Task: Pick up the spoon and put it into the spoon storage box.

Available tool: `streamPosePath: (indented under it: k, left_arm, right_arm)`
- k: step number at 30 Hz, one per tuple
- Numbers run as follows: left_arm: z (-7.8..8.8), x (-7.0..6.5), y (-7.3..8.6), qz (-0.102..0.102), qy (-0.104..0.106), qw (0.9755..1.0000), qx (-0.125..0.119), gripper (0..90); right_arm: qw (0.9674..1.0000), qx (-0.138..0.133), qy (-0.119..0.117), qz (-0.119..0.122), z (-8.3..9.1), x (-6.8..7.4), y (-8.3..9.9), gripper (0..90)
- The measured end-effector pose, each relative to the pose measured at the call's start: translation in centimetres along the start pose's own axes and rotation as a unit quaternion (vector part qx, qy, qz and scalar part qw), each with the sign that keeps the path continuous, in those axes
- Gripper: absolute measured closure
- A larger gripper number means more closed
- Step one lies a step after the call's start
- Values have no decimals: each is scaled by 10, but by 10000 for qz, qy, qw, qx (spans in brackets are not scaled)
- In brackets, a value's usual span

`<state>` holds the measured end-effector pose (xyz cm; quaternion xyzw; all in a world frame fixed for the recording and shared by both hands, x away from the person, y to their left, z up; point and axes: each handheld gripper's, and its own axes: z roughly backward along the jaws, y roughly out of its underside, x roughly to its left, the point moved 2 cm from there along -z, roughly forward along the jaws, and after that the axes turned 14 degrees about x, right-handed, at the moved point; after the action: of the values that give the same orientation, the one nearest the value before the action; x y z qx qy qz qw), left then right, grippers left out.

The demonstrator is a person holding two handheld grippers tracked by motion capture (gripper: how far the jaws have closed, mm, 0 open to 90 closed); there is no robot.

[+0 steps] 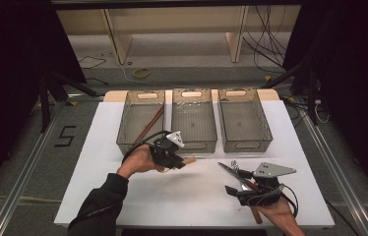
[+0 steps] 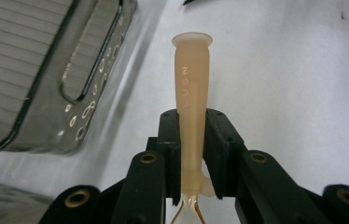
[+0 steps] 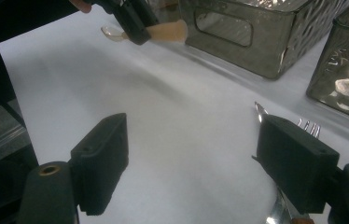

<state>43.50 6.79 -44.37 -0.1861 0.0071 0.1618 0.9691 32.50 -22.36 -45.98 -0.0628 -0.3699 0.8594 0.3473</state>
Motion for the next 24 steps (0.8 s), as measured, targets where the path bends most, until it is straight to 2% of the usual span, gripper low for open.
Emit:
streamPosePath:
  k: [8, 14, 24]
  left_arm:
    - [13, 2, 4, 241, -59, 9994, -246, 765]
    - [22, 5, 7, 434, -181, 9980, -427, 765]
    - [38, 11, 6, 765, -286, 9933, -817, 765]
  right_arm:
    - [10000, 20, 2, 6, -1, -1, 0, 259]
    - [10000, 15, 7, 4, 0, 0, 0, 259]
    - [10000, 10, -5, -30, -1, -1, 0, 259]
